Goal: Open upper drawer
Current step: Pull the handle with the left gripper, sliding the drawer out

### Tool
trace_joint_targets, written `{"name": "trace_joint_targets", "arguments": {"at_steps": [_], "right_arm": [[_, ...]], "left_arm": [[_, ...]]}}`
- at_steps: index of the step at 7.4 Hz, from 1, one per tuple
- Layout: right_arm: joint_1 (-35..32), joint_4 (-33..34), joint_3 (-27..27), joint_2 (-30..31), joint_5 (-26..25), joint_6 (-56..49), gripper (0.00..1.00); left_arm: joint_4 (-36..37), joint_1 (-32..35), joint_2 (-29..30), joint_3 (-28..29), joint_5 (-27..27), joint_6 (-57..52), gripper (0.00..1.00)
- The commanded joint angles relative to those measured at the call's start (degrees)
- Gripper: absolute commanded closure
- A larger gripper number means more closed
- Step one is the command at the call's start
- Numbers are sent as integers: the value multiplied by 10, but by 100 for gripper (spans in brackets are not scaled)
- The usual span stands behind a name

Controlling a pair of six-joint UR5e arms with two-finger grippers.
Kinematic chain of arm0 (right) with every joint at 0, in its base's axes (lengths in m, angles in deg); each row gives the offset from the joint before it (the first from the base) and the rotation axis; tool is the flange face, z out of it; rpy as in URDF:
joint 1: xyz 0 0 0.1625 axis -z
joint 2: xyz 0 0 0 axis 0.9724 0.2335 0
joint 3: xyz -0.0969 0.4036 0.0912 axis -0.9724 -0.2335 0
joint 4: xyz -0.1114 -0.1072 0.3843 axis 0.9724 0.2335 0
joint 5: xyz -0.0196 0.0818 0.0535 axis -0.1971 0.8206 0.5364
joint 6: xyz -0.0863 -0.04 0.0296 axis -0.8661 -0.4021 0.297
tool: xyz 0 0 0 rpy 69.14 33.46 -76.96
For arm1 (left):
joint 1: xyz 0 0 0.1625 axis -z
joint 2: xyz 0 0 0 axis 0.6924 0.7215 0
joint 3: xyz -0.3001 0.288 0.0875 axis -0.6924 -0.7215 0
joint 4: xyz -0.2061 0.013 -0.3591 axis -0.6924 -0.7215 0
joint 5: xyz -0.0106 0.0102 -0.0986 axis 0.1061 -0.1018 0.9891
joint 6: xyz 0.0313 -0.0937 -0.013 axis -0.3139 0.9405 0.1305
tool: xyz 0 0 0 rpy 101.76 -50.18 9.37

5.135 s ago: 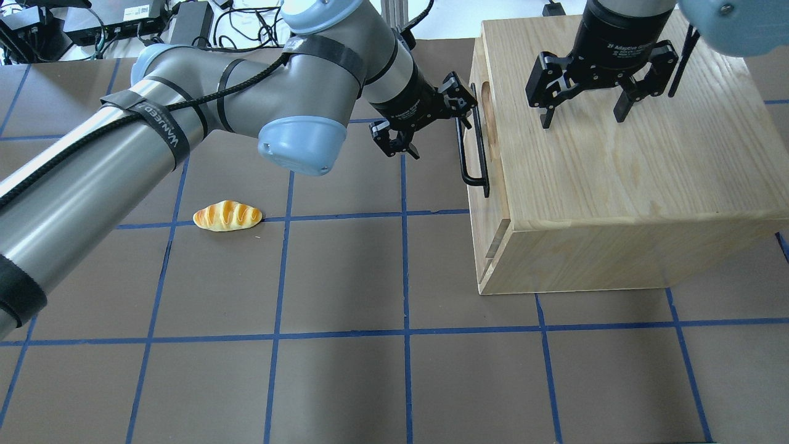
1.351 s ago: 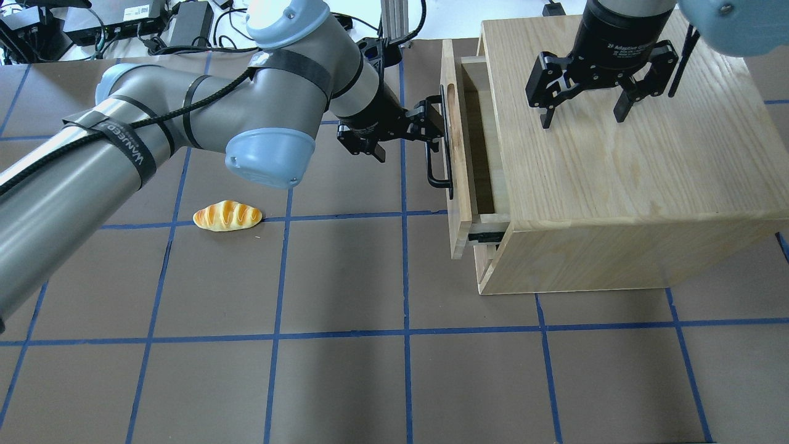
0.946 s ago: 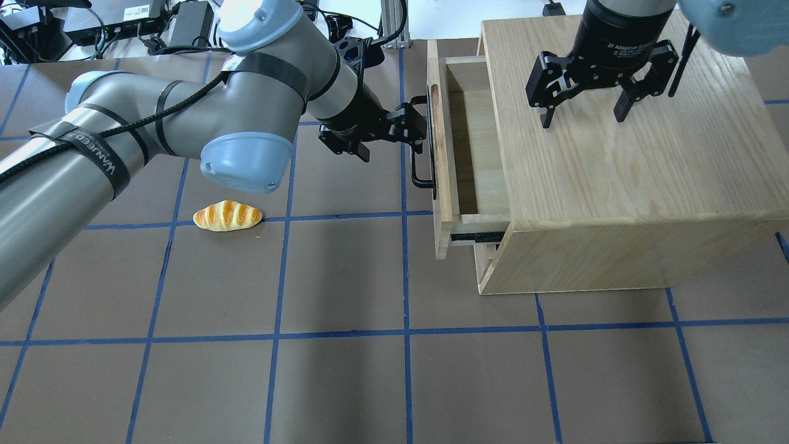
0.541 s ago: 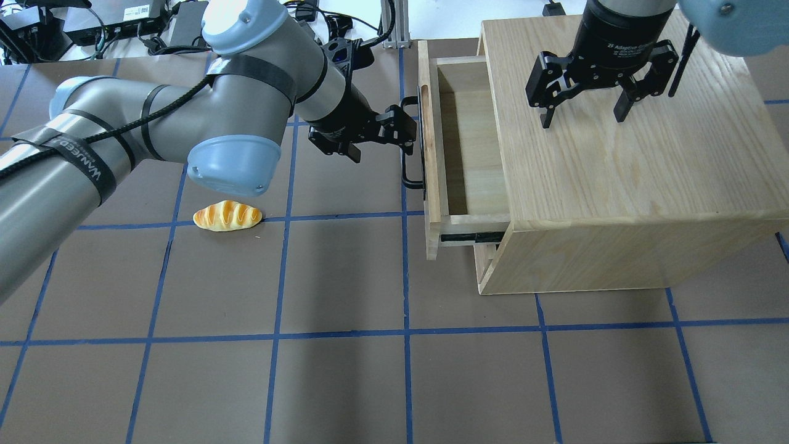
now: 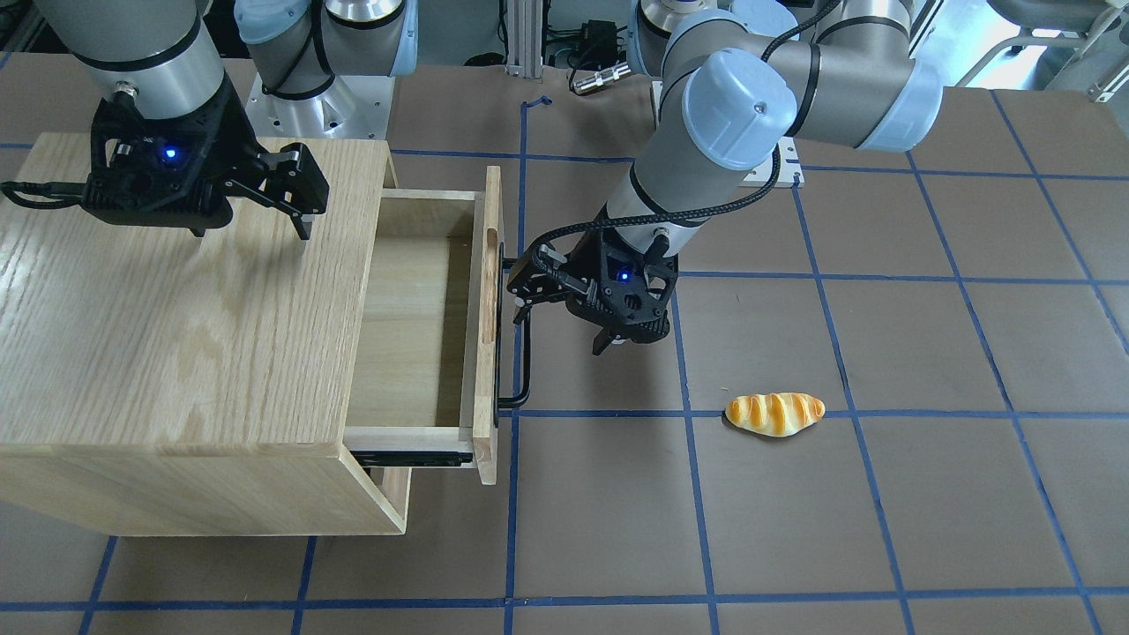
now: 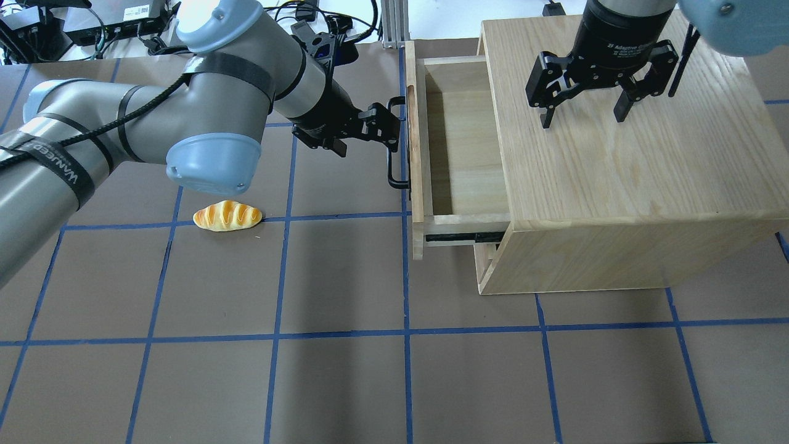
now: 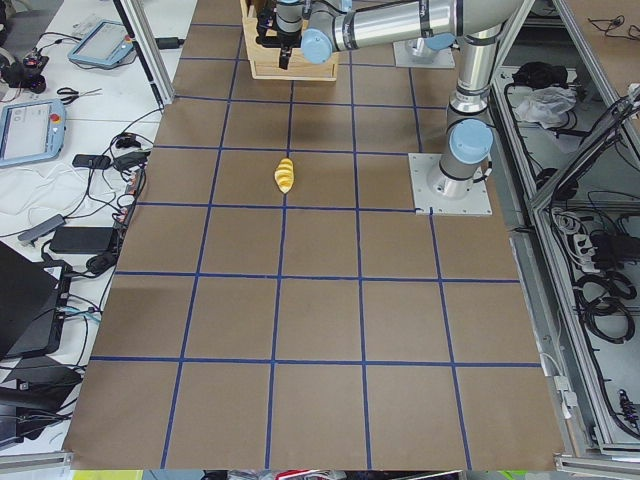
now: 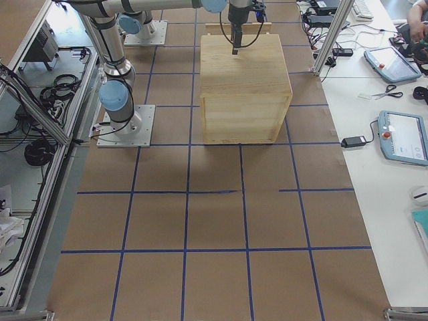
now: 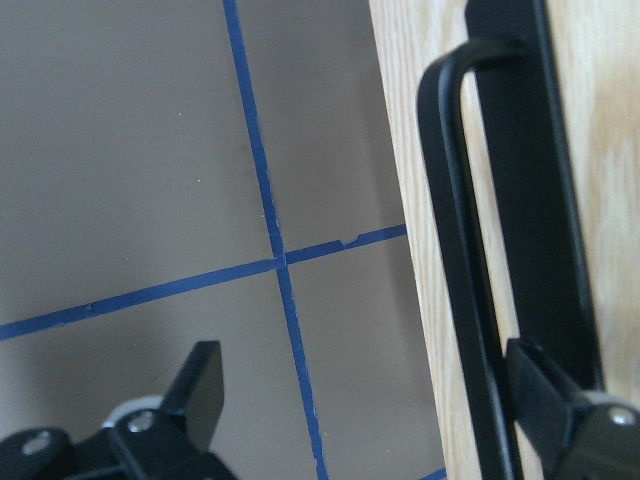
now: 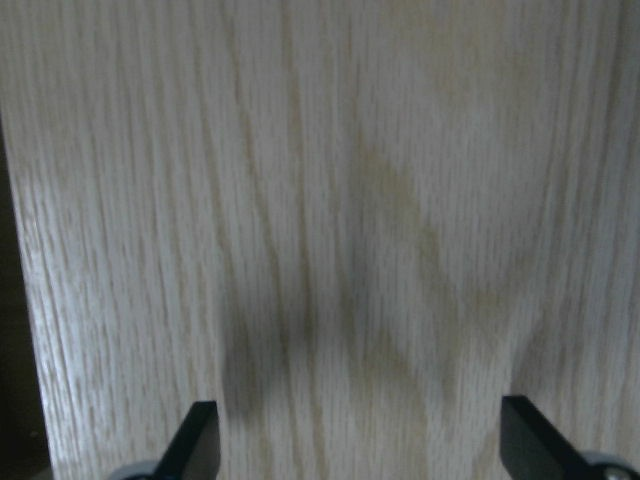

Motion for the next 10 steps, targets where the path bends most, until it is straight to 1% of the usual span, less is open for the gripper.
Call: {"name": "trace_joint_targets", "arguments": {"at_steps": [1, 5, 10], "right_arm": [[1, 0, 1, 0, 0, 0, 0], [0, 0, 1, 0, 0, -1, 0], [0, 0, 1, 0, 0, -1, 0]], "left_arm": [[4, -6, -8, -23, 1, -23, 0], [6, -23, -11, -17, 5, -51, 0], [1, -41, -24, -25, 3, -101, 0]]}}
